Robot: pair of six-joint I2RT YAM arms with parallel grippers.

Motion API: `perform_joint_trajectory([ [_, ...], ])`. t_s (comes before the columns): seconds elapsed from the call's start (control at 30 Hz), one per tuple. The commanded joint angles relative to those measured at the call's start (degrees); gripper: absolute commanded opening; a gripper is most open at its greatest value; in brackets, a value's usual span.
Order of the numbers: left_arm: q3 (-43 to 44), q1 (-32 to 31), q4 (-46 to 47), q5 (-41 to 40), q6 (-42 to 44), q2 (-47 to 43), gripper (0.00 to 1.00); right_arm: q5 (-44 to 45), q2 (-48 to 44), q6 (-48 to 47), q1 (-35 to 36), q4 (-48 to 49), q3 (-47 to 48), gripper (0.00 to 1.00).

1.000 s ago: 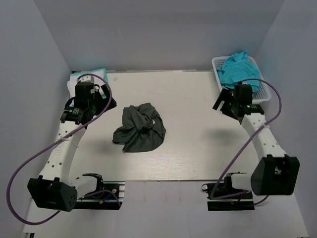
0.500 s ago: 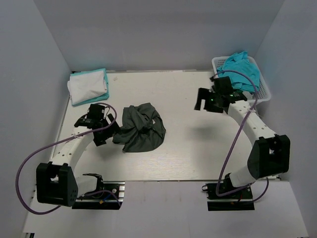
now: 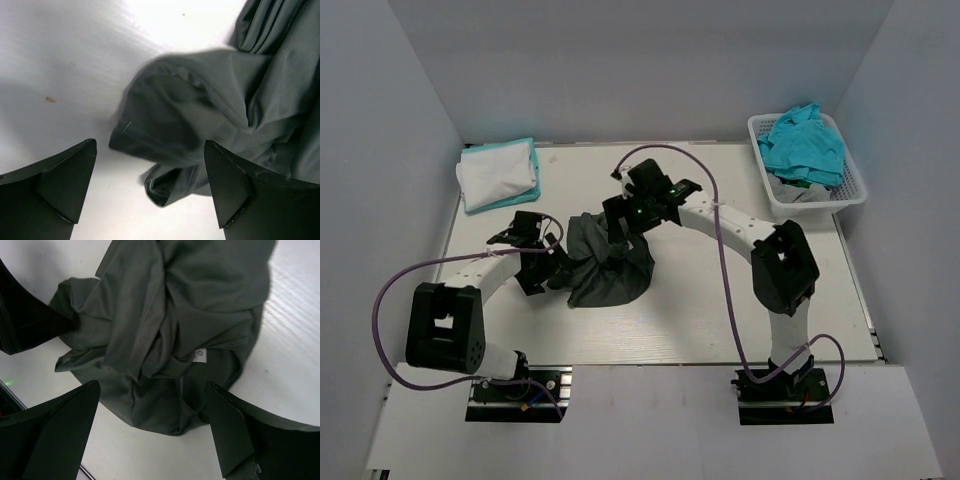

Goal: Fold and stack the t-shirts
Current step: Flatten out the tshirt

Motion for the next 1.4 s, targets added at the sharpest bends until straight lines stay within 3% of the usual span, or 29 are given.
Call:
perform_joint_trajectory([
  [0.0, 1.0, -0.7, 3.7, -0.3, -1.2, 1.7, 0.97, -1.7, 2.6, 0.2, 1.8, 0.7, 3.3, 0.90],
  [0.13, 1.0, -0.7, 4.8, -0.9, -1.9, 5.5, 0.87, -1.5, 5.8, 1.4, 4.8, 2.0, 5.0, 0.80],
  [0.17, 1.6, -0.7, 4.8, -0.9, -1.9, 6.2, 0.81, -1.2, 6.7, 1.8, 5.2, 2.3, 5.1, 0.76],
  [0.23, 2.4, -0.7, 5.3, -1.5, -1.9, 7.6, 0.74, 0.4, 8.1, 2.4, 5.7, 2.8, 5.2, 0.63],
  [0.27, 3.0, -0.7, 5.3, -1.5, -1.9, 8.3, 0.64, 1.2, 8.4, 3.2, 6.0, 3.4, 5.3, 0.55],
  [0.3, 3.0, -0.7, 5.3, -1.5, -1.9, 9.0, 0.58, 1.4, 8.7, 3.4, 6.2, 3.5, 5.1, 0.38],
  [0.33, 3.0, -0.7, 5.3, -1.5, -1.9, 9.0, 0.50, 1.5, 8.7, 3.6, 6.2, 4.4, 5.3, 0.31],
  [0.37, 3.0, -0.7, 6.0, -1.5, -1.9, 9.0, 0.42, 1.4, 8.5, 3.8, 6.3, 4.7, 5.1, 0.03],
  [0.4, 3.0, -0.7, 6.5, -1.0, -1.9, 9.0, 0.22, 1.1, 8.7, 4.3, 6.2, 4.8, 5.5, 0.00],
  [0.47, 4.4, -0.7, 6.6, -1.0, -1.9, 9.0, 0.00, 2.6, 7.4, 4.6, 6.0, 5.7, 5.1, 0.00],
  [0.67, 10.2, -0.7, 2.2, -6.7, -1.4, 2.1, 0.00, 15.6, -6.6, 6.7, 5.5, 12.3, -3.5, 0.00],
  [0.77, 15.3, -0.7, -2.1, -11.8, -1.4, -1.8, 0.00, 29.2, -13.7, 8.6, 4.7, 12.6, -6.5, 0.00],
  [0.97, 26.4, -0.7, -7.6, -18.8, -1.6, -11.0, 0.00, 42.5, -25.3, 9.9, -0.2, 8.5, -9.8, 0.00],
  [1.1, 32.9, -0.7, -5.8, -20.3, -0.1, -18.1, 0.00, 47.9, -36.9, 5.2, -2.4, 10.6, -12.7, 0.00],
  [1.37, 43.4, -0.7, -4.1, -19.7, 4.1, -24.4, 0.00, 51.1, -50.0, -2.6, -3.1, 11.2, -9.5, 0.00],
])
